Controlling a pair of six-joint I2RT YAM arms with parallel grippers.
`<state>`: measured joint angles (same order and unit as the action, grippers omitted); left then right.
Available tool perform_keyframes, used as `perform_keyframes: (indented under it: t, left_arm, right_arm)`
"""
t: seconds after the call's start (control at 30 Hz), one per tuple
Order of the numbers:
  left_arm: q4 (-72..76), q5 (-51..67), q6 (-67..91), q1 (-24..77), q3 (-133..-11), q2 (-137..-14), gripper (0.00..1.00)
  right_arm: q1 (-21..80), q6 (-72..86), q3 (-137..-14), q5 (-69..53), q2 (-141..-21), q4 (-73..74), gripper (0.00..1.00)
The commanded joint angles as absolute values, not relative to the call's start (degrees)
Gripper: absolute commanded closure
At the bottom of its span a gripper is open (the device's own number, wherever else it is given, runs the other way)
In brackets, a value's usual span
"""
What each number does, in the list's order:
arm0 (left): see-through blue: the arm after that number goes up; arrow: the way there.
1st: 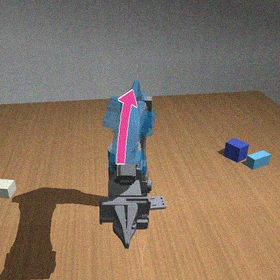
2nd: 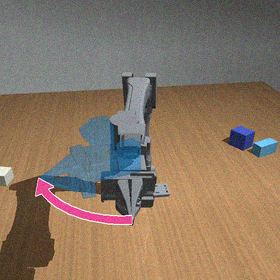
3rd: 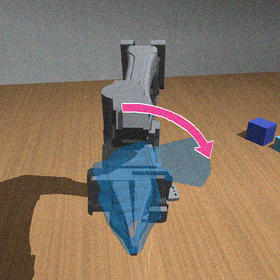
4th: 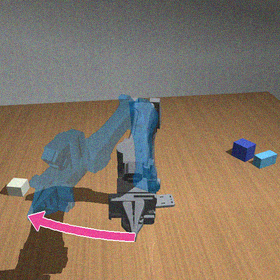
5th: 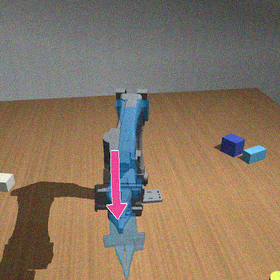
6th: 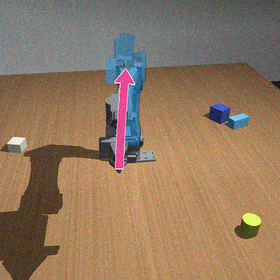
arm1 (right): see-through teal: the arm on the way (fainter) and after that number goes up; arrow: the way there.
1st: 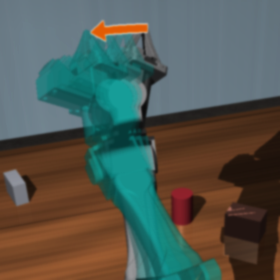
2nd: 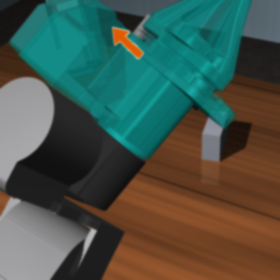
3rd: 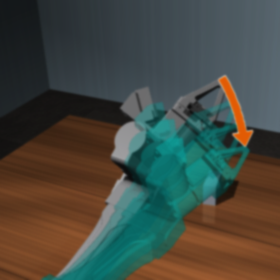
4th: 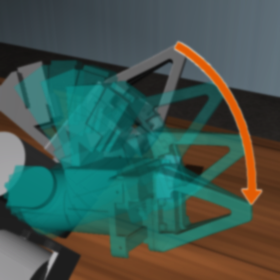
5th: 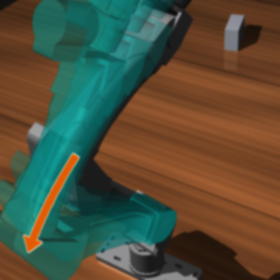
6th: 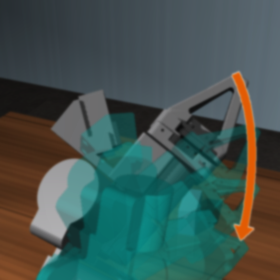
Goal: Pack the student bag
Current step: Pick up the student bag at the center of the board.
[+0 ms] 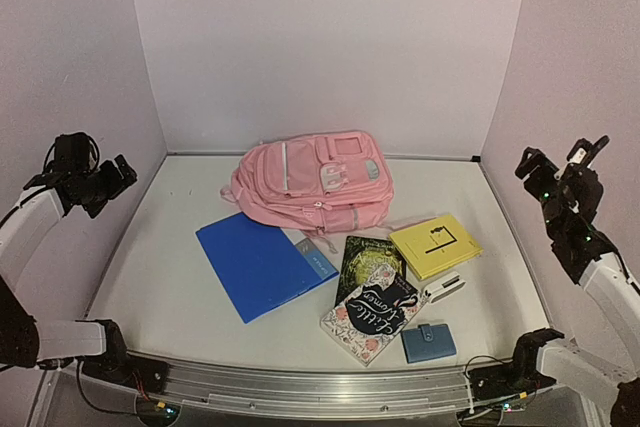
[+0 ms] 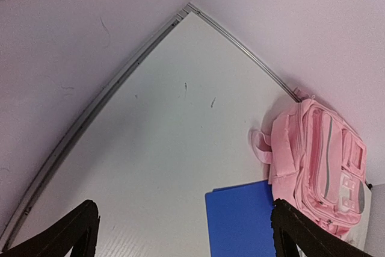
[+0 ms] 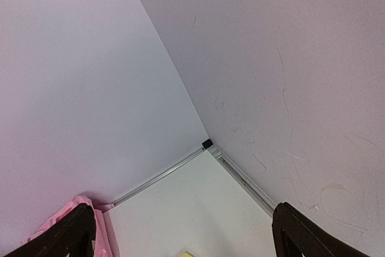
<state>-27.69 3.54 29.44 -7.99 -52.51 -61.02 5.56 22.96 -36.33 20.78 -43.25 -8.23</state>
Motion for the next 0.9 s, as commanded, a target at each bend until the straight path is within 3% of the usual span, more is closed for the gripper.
perform_keyframes:
  t: [0.0,0.17,0.37,0.57,0.87]
  left_arm:
    - [-27.62,13.14,32.35,-8.16,-53.47,-60.40,0.00]
    - [-23.63,24.06,35.22,-6.84,-54.92,-65.52,0.00]
    - [-21.96,20.70,35.64,6.15,-61.88,-74.32,0.00]
    - [-16.75,23.63,37.28,9.22,-69.23,-88.73,0.00]
    - [-13.08,27.97,39.03,12.24,-82.57,-111.29,0.00]
  right_arm:
    - [5.75,25.64,-36.34,18.28,-43.25,-6.19,0.02]
    - [5.79,27.96,-36.58,15.88,-44.80,-4.98,0.02]
    - [5.73,28.62,-38.25,3.13,-50.04,-1.65,0.02]
    - [6.79,32.51,-38.48,-7.68,-53.27,3.42,0.02]
    - [15.83,34.56,-37.05,-7.22,-58.40,5.85,0.02]
